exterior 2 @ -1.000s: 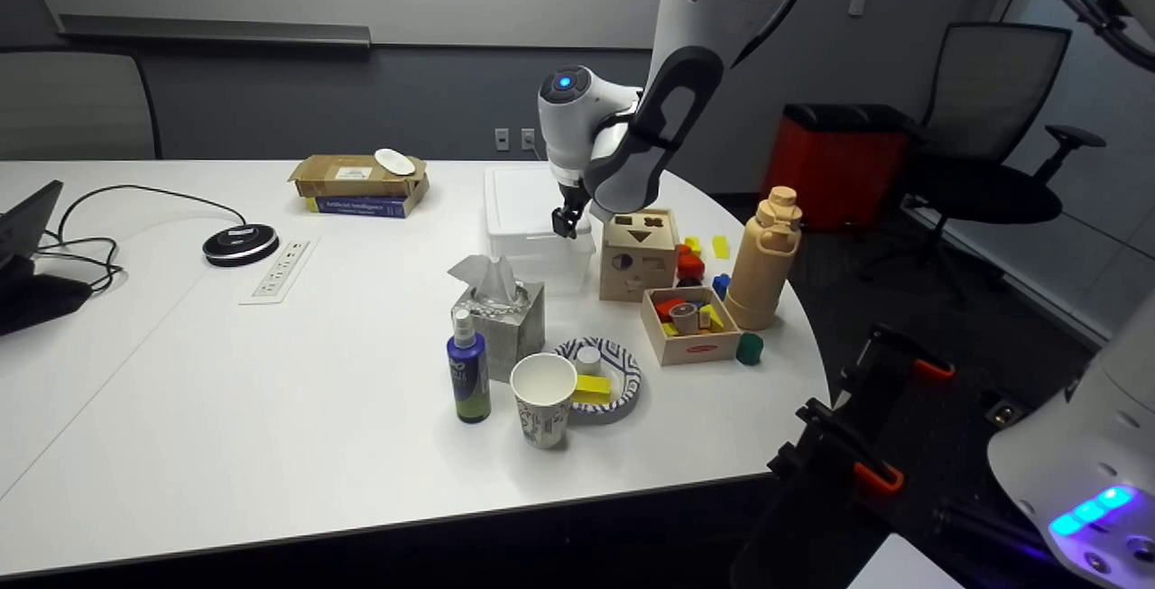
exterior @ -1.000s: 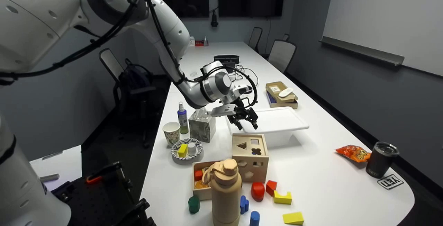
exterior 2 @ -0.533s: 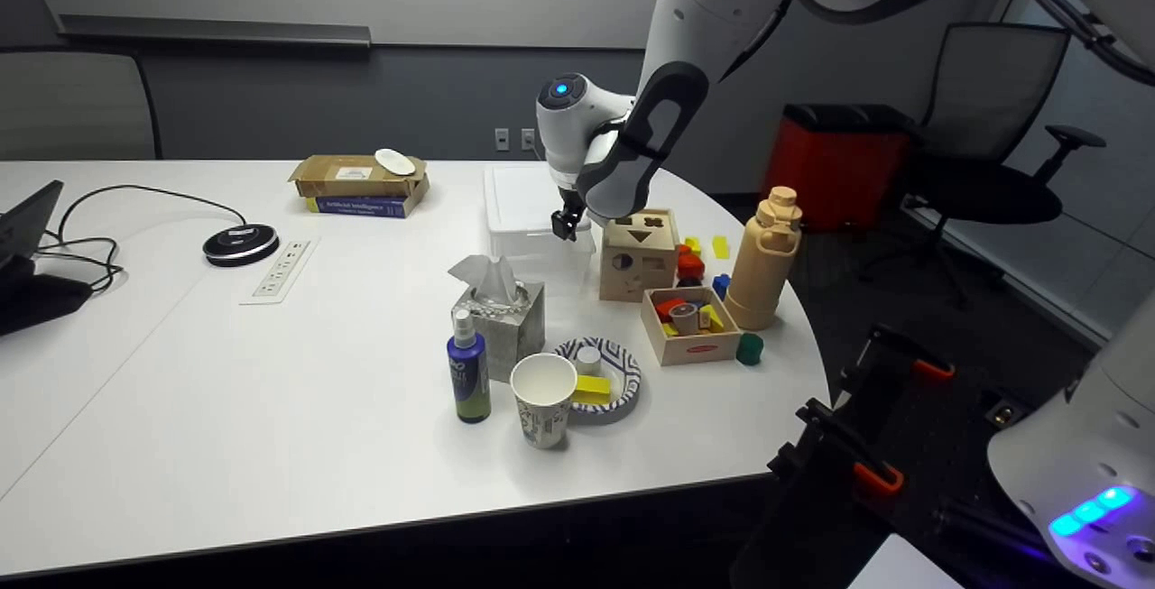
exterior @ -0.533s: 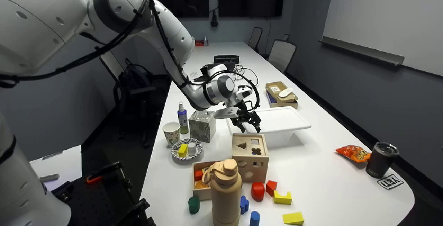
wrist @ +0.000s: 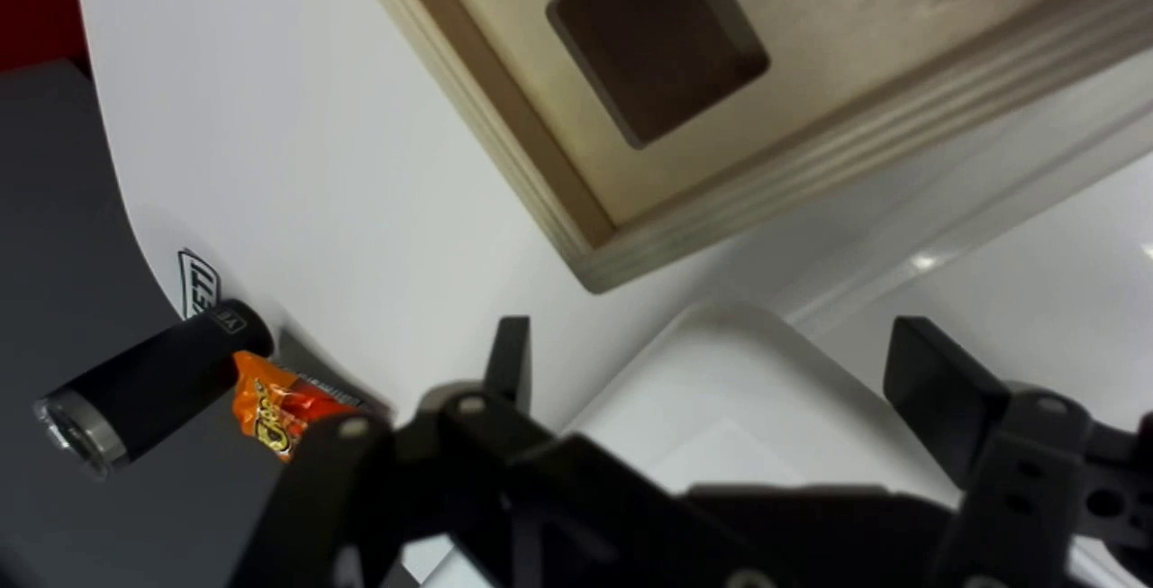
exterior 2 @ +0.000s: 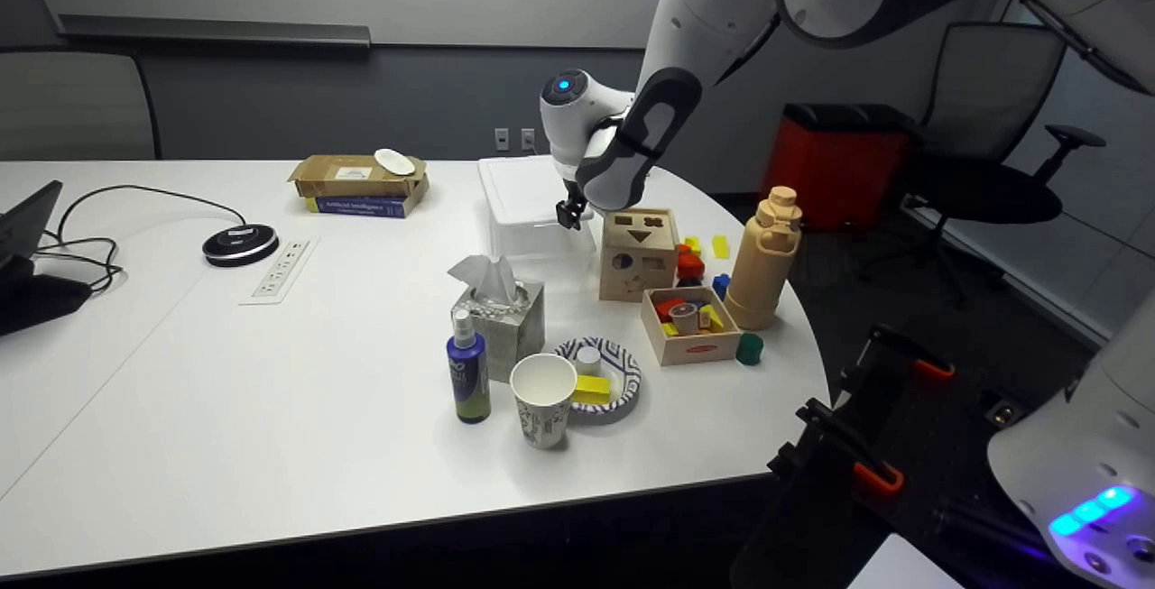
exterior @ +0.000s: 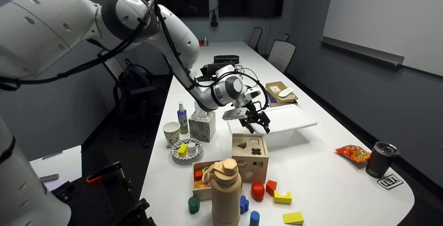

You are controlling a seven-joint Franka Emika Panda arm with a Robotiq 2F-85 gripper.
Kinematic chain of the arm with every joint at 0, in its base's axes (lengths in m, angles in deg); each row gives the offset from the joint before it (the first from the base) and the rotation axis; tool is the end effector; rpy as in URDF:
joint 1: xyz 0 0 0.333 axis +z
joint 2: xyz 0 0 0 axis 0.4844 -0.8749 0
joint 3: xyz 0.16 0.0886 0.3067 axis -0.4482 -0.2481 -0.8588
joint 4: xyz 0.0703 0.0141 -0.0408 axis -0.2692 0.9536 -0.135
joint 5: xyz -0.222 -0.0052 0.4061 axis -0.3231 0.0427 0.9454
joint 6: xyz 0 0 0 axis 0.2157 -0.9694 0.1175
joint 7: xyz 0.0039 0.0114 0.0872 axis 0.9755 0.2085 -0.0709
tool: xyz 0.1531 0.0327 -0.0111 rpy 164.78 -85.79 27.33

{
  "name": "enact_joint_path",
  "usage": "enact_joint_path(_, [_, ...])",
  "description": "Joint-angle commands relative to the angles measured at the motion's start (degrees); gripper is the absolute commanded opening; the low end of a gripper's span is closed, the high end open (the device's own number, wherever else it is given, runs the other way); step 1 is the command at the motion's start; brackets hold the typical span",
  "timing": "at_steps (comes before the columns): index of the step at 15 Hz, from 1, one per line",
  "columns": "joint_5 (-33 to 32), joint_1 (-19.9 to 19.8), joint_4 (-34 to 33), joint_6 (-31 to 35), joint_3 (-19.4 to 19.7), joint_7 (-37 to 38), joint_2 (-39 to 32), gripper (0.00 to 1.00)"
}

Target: Take lid off the bowl

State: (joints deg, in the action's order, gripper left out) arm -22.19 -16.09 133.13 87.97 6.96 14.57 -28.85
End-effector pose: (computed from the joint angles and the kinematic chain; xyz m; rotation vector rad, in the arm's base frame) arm 0.8038 -0.0843 0.0179 2.6080 0.1315 0.3334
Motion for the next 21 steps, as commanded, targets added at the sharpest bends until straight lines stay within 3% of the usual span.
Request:
enact_joint_path(1, [1.49,-0.68,-3.90,-2.44,0.16,-2.01,-1.77,1.00])
enact_joint_path(6, [1.71,-1.05,-4.85,-3.78,-0.54,-2.62,-1.31,1.00])
enact_joint_path(8, [3.67,-2.88,-4.44,-6.74,-3.86,-5.71,0.76,1.00])
enact_joint_path(14, [12.81,-8.75,-7.13,-25.10,-14.86,-17.50,5.75,1.00])
enact_joint_path(21, [19.25,-11.43,-2.75,-40.98,-20.35,-20.62,19.29,1.00])
